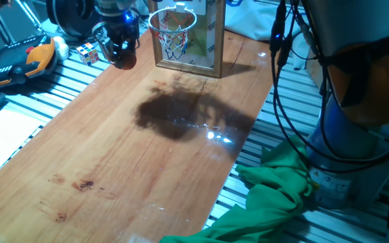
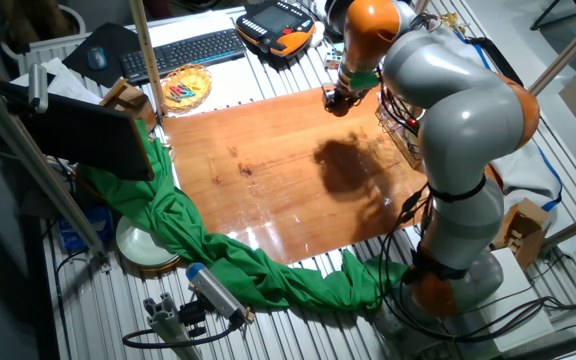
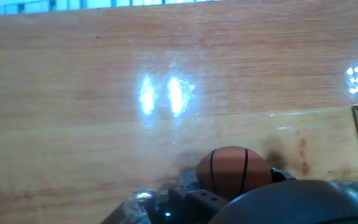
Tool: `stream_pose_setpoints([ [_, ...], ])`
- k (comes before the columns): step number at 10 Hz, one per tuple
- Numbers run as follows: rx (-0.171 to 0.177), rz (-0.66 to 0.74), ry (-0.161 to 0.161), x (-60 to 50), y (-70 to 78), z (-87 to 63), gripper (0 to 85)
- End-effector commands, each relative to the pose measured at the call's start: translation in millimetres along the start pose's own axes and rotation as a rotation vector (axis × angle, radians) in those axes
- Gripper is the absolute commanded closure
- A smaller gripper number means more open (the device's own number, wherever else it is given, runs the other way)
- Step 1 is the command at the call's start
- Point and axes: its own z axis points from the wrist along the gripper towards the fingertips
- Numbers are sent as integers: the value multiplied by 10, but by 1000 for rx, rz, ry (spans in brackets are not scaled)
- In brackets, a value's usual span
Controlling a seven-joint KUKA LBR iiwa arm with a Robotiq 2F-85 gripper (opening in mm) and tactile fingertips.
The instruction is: Grab a basketball, release it and shoot it into the basket
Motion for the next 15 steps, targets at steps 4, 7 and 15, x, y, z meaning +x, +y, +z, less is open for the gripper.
stream_pose_setpoints([
  [4, -29, 23, -4, 0, -4, 1, 843],
  [7, -25, 33, 23, 61, -123, -322, 843],
  [15, -8, 18, 33, 186, -562, -870, 843],
])
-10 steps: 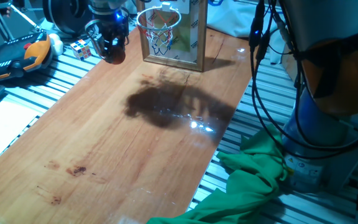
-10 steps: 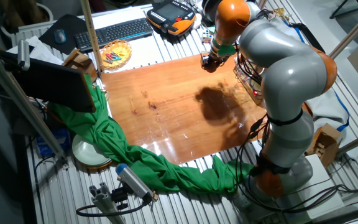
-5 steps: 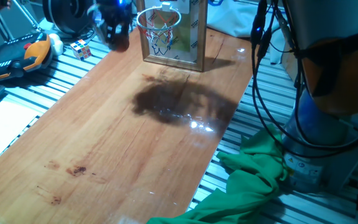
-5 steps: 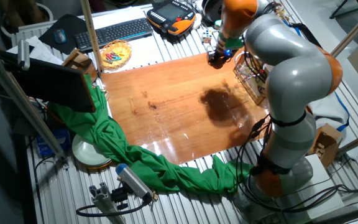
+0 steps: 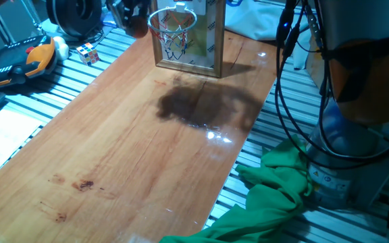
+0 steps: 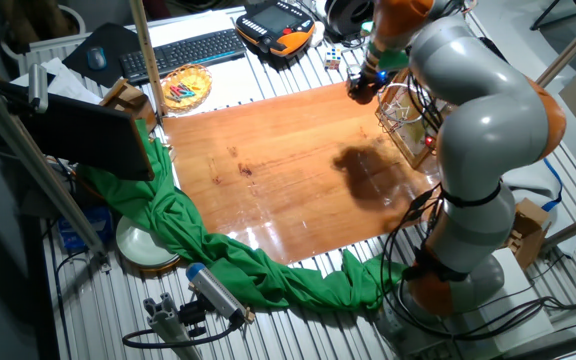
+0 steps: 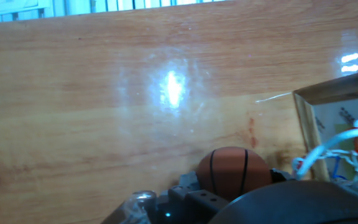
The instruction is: Grab a basketball, release it and shoot it into the basket
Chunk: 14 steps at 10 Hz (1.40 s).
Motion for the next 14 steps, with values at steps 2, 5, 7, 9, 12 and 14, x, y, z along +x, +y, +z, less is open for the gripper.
stream_pose_setpoints([
  [2, 1, -8, 2, 21, -76, -34, 843],
  [5, 3, -16, 11, 24, -173, -69, 843],
  [7, 1, -16, 14, 30, -197, -67, 843],
  [9, -2, -4, 9, 30, -197, -67, 843],
  [12, -20, 60, -9, 30, -197, -67, 843],
  [14, -30, 76, -12, 30, -197, -67, 843],
])
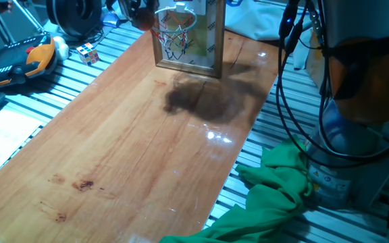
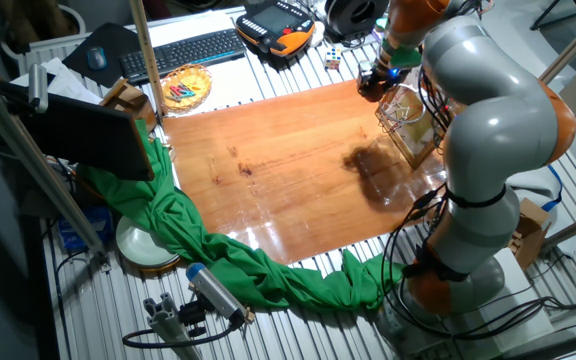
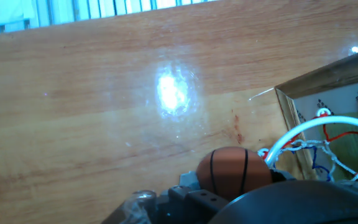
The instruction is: Grab a basketball, release it and shoot it into the basket
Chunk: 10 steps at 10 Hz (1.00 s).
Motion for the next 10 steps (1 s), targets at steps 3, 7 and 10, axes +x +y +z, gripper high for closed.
stream_pose_setpoints([
  [3, 32, -34, 8, 51, -94, -83, 843],
  [7, 53, -73, 28, 97, -403, -216, 843],
  [10, 50, -97, 31, 91, -613, -131, 843],
])
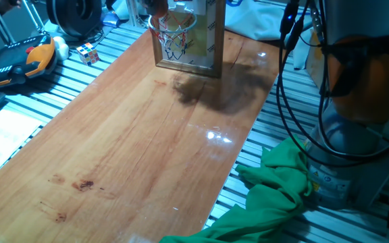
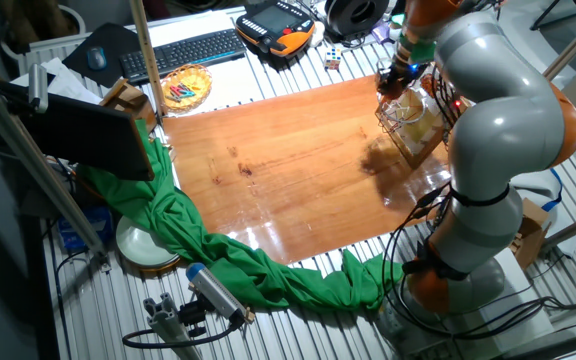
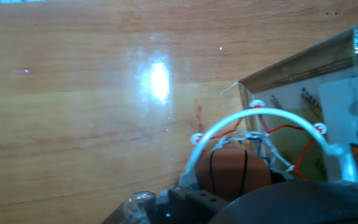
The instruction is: Grab a basketball, release it and shoot it into the basket
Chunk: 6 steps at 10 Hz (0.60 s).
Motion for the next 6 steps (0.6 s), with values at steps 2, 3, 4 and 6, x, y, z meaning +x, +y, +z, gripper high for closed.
stream_pose_setpoints([
  [2, -3, -4, -3, 5, -70, 51, 843],
  [3, 4, -3, -1, 7, -87, 61, 843],
  [4, 11, -6, 1, 12, -104, 69, 843],
  [6, 8, -12, -1, 23, -156, 106, 843],
])
